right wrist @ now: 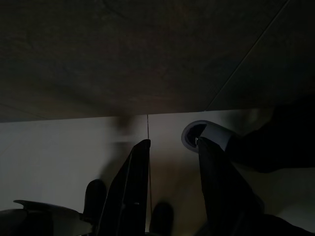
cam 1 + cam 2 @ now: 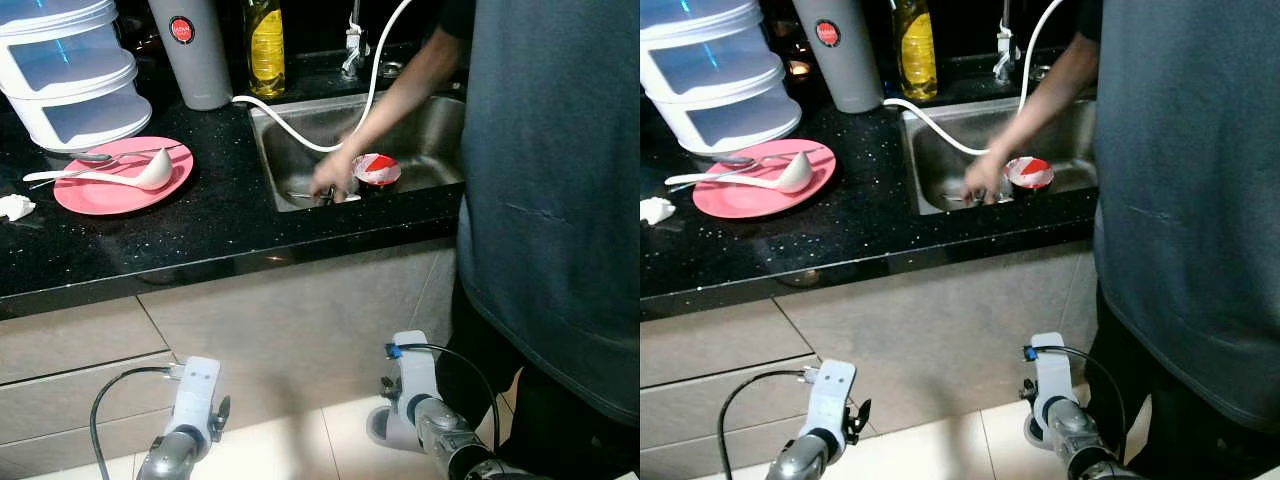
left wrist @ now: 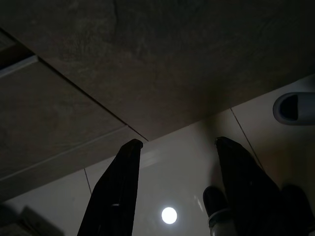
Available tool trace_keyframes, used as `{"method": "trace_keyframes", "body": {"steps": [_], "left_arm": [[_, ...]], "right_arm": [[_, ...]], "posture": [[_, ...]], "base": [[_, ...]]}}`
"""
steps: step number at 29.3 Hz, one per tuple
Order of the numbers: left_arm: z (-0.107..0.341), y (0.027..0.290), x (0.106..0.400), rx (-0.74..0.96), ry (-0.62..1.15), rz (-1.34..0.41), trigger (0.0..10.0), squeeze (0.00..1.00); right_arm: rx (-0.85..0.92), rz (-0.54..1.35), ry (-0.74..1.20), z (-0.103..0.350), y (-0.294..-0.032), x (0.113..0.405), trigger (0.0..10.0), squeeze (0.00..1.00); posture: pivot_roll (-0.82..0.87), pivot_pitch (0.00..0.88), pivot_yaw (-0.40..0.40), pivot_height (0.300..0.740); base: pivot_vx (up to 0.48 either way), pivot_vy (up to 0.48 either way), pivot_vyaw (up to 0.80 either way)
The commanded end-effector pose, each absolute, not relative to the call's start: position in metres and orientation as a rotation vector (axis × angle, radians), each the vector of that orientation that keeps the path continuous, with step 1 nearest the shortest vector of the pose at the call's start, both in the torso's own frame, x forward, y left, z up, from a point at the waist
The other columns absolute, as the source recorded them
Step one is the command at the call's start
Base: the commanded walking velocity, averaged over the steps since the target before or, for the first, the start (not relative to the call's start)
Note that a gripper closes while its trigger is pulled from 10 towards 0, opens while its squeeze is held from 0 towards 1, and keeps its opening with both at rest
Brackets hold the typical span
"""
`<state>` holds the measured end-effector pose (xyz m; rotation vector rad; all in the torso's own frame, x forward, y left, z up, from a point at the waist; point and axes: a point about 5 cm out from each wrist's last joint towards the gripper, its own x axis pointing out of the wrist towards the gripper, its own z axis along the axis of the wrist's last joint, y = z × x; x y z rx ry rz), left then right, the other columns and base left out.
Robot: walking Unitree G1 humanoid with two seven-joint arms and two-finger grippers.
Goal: Kitchen organization
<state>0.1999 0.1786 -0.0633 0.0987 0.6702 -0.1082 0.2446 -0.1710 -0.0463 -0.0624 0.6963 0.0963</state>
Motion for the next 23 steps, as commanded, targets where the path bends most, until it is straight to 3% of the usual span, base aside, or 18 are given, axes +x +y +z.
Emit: {"method": "trace_keyframes", "body": {"steps": [1, 23], "left_arm": [[-0.0629, 0.1877, 0.1989, 0.112, 0.674, -0.088, 10.0, 0.0], [-0.0668, 0.19, 0.1954, 0.116, 0.707, -0.088, 10.0, 0.0]], "right_arm": [[-0.058, 0.103, 0.668, -0.0424, -0.1684, 0.2495, 10.0, 0.0], [-0.044, 0.089, 0.669, -0.0435, -0.168, 0.248, 10.0, 0.0]], "posture": [[0.0, 0.0, 0.057, 0.74], [0.0, 0.0, 0.068, 0.74]], "base": [[0.0, 0.0, 0.0], [0.0, 0.0, 0.0]]}}
